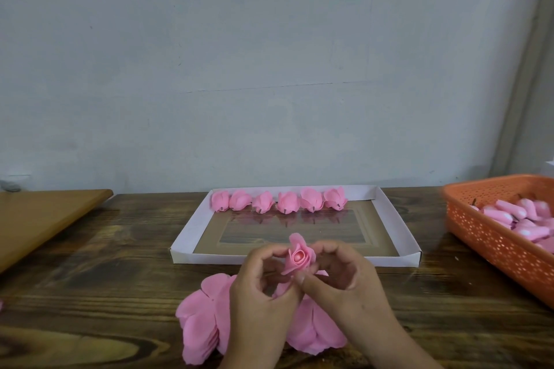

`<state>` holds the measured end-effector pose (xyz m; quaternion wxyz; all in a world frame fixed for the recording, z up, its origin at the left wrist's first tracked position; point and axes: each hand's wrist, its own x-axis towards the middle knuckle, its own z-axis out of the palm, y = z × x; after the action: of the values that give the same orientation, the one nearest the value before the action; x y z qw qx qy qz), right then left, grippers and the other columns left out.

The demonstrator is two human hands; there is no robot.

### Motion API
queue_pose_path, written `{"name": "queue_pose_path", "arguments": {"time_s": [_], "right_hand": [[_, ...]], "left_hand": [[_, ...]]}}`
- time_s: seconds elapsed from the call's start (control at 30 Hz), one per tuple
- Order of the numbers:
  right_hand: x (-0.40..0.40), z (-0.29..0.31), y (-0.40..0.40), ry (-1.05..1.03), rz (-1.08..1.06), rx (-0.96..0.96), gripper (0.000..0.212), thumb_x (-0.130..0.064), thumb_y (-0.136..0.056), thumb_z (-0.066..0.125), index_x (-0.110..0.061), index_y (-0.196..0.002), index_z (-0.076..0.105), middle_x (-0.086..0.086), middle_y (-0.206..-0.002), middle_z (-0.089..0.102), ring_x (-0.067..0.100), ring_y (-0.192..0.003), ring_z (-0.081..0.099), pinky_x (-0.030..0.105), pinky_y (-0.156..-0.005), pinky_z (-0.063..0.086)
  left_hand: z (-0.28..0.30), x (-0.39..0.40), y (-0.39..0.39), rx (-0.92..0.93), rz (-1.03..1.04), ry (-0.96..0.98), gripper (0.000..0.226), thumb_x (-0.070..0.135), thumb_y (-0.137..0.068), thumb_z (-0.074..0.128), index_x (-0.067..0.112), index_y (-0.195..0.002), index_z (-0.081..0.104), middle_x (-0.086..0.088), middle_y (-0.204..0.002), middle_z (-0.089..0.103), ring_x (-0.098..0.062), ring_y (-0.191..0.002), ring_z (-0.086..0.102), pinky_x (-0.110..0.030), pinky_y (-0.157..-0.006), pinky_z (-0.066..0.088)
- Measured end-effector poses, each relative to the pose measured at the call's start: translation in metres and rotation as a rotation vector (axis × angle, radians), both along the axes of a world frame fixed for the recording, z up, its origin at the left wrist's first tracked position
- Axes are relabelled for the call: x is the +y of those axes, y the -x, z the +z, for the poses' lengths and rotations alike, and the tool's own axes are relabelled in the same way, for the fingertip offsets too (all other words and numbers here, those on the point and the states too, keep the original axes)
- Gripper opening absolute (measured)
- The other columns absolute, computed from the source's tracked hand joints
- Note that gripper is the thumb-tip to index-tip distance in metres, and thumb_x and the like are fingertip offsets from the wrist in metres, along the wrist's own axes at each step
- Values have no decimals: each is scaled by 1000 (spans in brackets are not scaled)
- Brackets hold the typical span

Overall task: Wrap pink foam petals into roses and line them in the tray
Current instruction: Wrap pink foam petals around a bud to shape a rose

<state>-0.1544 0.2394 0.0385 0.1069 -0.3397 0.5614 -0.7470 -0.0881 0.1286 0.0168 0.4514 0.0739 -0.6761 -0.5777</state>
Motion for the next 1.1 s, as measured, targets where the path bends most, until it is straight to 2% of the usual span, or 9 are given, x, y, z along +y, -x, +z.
{"name": "queue_pose_path", "arguments": {"time_s": [0.13,0.27,0.33,0.43,0.6,0.73,0.83,0.97,1.1], "right_hand": [[4,2,0,-12,20,3,28,-9,-76,66,-26,-95,75,6,-83,75,23,-83,69,23,-73,53],[5,3,1,9,-4,0,23,-1,-83,73,-22,-92,76,10,-86,76,27,-83,68,28,-72,56],[5,3,1,29,-26,10,22,3,-83,73,-18,-89,75,10,-84,76,25,-79,67,26,-69,56],[4,1,1,59,-52,43,13,-6,-78,75,-14,-88,74,11,-83,76,22,-76,68,24,-66,55],[2,-1,5,96,-66,51,11,-8,-76,75,-13,-85,74,13,-98,73,21,-95,71,26,-72,57],[2,0,5,120,0,-2,13,-12,-75,74,-16,-88,75,8,-102,76,22,-100,72,27,-78,57],[3,0,5,125,62,-4,12,-8,-81,74,-14,-92,74,15,-94,77,27,-93,74,31,-81,58],[3,4,4,121,41,-10,21,-20,-75,77,-19,-96,75,13,-95,77,25,-91,74,28,-79,57],[4,4,5,115,65,-4,25,-8,-81,71,-20,-102,77,13,-98,77,27,-96,73,28,-82,56]], "left_hand": [[-1,-2,0,-33,7,-15,42,11,-68,90,43,-89,74,-5,-90,77,-24,-82,74,-31,-70,58],[3,0,-4,-61,-31,5,42,-8,-77,80,31,-94,77,-2,-93,78,-15,-84,75,-17,-69,56],[6,1,-7,-56,-55,14,36,-8,-79,78,24,-97,76,-1,-93,79,-13,-86,75,-14,-70,55],[10,4,-9,-46,-85,14,34,-3,-81,77,27,-95,78,-1,-95,79,-15,-89,75,-17,-73,56],[15,8,-11,-1,-107,-12,27,18,-76,76,36,-96,76,2,-98,79,-14,-92,75,-18,-73,57],[13,8,-9,3,-120,-44,24,14,-76,77,29,-94,77,-2,-96,80,-16,-88,76,-18,-70,57],[10,6,-8,-3,-108,-66,28,-3,-78,78,21,-92,78,-6,-92,79,-17,-84,76,-17,-66,56],[13,6,-8,18,-125,-94,25,11,-73,78,25,-93,79,-5,-93,79,-15,-84,76,-16,-67,56],[12,6,-7,42,-150,-136,25,11,-72,76,26,-93,78,-7,-92,79,-15,-83,76,-17,-66,56]]}}
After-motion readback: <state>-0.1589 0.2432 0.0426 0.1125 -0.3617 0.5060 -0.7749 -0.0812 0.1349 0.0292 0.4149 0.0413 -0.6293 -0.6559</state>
